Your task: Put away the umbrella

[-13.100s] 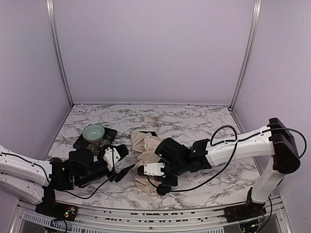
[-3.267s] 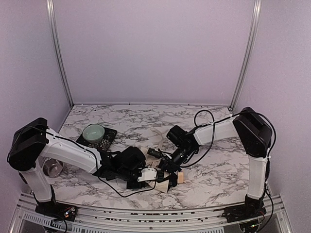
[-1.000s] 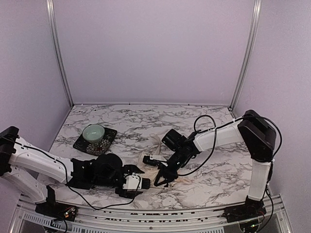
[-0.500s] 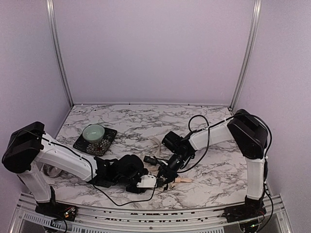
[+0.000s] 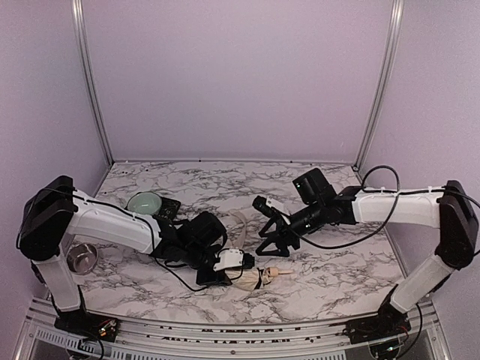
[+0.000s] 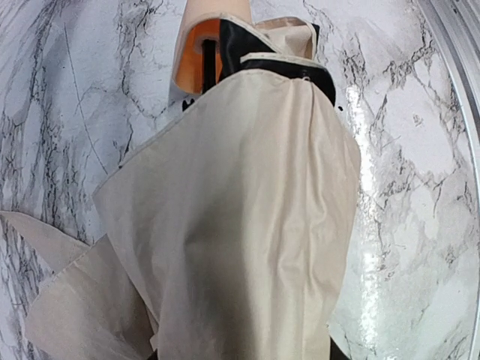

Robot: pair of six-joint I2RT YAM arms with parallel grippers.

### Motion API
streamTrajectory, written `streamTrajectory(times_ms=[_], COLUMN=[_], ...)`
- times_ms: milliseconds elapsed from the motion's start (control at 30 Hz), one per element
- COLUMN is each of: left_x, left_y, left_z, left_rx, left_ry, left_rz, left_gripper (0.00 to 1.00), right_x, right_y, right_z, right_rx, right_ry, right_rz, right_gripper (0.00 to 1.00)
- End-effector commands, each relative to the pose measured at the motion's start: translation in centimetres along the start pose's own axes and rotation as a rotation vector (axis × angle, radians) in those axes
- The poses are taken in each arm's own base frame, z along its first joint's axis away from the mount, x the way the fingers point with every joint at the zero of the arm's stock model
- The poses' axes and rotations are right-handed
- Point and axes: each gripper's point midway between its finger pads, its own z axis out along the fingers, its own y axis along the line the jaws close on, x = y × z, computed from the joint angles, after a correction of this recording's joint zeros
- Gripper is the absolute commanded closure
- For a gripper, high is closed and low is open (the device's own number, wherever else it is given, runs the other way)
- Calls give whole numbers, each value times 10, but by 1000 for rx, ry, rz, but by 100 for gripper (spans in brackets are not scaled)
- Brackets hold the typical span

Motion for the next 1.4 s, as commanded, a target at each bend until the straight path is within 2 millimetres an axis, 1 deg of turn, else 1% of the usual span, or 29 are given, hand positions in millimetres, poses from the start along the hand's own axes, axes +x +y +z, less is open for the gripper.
streamTrajectory(times_ms=[0,33,67,100,167,200,233,300,400,500,567,700,733,767,900,967,1000,1033,1067,1100,1133,1167,1200,1233,1300,1367], left_x=[76,75,75,76,72,69,68,66,65,65,66,67,66,66,65,61,58,56,49,42,32,16,4,-5,-22,-31], left_y=[-72,-72,-72,-71,-71,-72,-72,-71,-70,-69,-69,-67,-67,-67,-67,-62,-56,-46,-32,-18,-3,13,24,30,39,41], left_z=[13,15,15,15,15,14,13,13,13,15,15,16,16,16,15,14,15,16,17,16,11,4,-6,-17,-44,-69], left_rx=[387,421,458,492,548,573,590,611,637,653,661,662,663,664,673,662,630,571,496,416,338,256,193,141,49,-35], left_ry=[264,268,270,271,257,248,246,238,232,238,247,251,251,250,238,220,212,204,168,126,70,-19,-90,-160,-295,-407], left_rz=[-235,-277,-322,-368,-421,-437,-449,-466,-490,-513,-528,-538,-540,-539,-540,-534,-536,-539,-531,-521,-507,-475,-450,-423,-353,-292], left_gripper=[73,73,72,72,71,71,71,71,71,71,71,71,71,71,69,61,54,45,37,25,13,3,1,1,1,1], right_x=[-11,-15,-14,-15,-7,4,7,9,20,33,37,56,59,66,79,85,87,89,89,94,97,100,104,106,114,121], right_y=[-6,6,18,39,69,80,86,92,83,60,50,38,36,34,28,28,28,29,30,34,37,40,42,45,50,54], right_z=[-26,-34,-36,-32,-26,-21,-17,-9,13,37,52,78,82,87,95,96,96,96,96,95,95,95,95,95,96,96], right_rx=[247,277,297,296,299,297,306,322,341,380,388,355,351,342,331,320,313,306,299,276,251,231,211,185,120,41], right_ry=[-90,-126,-150,-176,-216,-218,-226,-216,-112,20,86,187,199,225,292,314,322,332,338,355,367,382,401,418,453,486], right_rz=[-153,-226,-299,-404,-577,-642,-687,-732,-755,-765,-781,-795,-792,-785,-740,-718,-704,-688,-672,-653,-633,-608,-579,-543,-454,-346], right_gripper=[21,22,22,22,22,22,22,22,18,14,13,14,15,19,45,56,63,67,72,75,78,79,82,83,84,83])
